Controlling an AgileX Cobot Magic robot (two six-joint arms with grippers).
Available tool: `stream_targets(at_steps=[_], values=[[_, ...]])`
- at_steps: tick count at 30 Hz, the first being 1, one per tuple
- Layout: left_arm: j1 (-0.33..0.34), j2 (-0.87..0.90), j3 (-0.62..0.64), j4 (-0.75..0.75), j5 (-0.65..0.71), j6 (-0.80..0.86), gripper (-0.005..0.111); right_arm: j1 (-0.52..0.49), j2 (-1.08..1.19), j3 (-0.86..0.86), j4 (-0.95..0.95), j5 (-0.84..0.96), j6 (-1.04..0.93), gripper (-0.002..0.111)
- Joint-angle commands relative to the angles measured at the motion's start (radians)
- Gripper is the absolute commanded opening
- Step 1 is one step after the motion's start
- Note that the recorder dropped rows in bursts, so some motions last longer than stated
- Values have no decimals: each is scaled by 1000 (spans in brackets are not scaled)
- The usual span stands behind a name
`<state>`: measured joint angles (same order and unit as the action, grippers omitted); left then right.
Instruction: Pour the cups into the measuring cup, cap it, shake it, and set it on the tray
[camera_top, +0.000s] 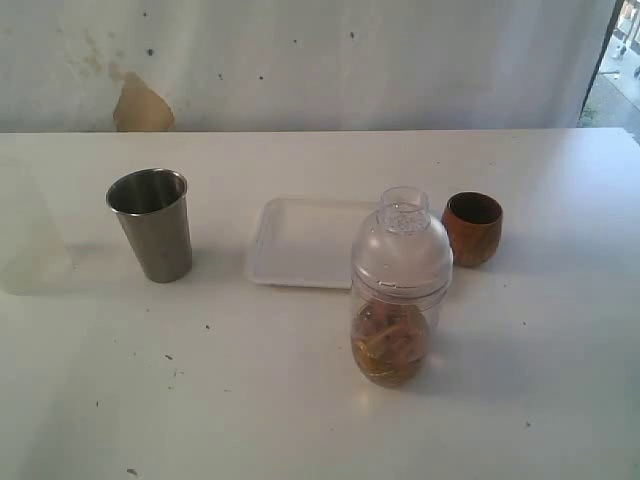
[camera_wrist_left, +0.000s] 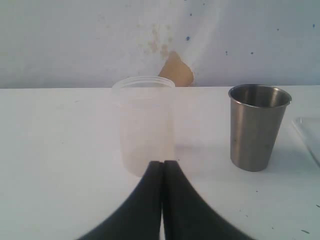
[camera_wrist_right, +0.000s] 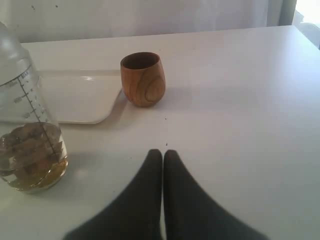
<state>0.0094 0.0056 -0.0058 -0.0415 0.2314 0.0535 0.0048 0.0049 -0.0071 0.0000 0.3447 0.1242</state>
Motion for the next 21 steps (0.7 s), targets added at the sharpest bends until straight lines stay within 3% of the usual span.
stream_targets(at_steps=[1, 9, 12, 15, 17, 19, 21], values=[[5, -6, 6, 3, -3, 1, 0, -5, -5, 7, 0, -3, 4, 0], [5, -6, 6, 3, -3, 1, 0, -5, -5, 7, 0, -83, 5, 0], [5, -6, 6, 3, -1, 1, 0, -5, -5, 7, 83, -289, 86, 0], [5, -6, 6, 3, 1, 1, 0, -5, -5, 7, 112, -688, 177, 0], [5, -6, 6, 3, 1, 1, 0, -5, -5, 7, 77, -860, 185, 0], [5, -6, 6, 3, 1, 1, 0, -5, -5, -34, 49, -924, 187, 0], [5, -6, 6, 3, 1, 1, 0, -5, -5, -119, 49, -800, 195, 0]])
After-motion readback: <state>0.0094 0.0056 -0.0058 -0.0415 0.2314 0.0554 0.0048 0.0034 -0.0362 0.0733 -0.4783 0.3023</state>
